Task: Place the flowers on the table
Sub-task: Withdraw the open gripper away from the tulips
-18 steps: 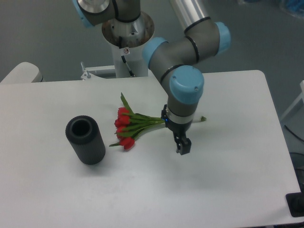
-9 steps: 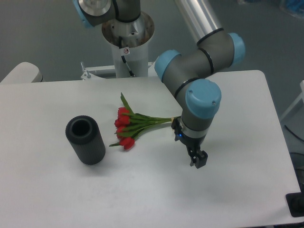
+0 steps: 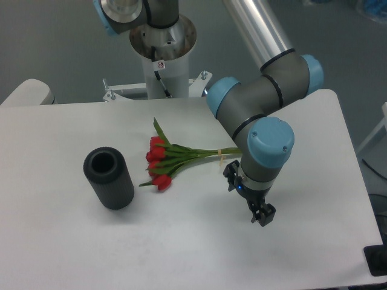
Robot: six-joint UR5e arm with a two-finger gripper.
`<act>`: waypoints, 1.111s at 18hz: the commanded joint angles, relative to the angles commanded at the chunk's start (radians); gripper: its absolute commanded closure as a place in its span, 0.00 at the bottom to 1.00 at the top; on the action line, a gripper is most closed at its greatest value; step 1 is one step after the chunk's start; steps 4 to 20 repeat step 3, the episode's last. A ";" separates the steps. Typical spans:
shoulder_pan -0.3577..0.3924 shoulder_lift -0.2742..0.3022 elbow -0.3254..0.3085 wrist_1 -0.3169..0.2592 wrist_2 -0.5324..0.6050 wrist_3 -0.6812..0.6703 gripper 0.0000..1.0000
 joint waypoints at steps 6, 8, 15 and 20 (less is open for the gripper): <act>-0.002 0.000 0.000 0.000 0.000 0.000 0.00; -0.002 0.000 0.000 0.000 0.000 0.000 0.00; -0.002 0.000 0.000 0.000 0.000 0.000 0.00; -0.002 0.000 0.000 0.000 0.000 0.000 0.00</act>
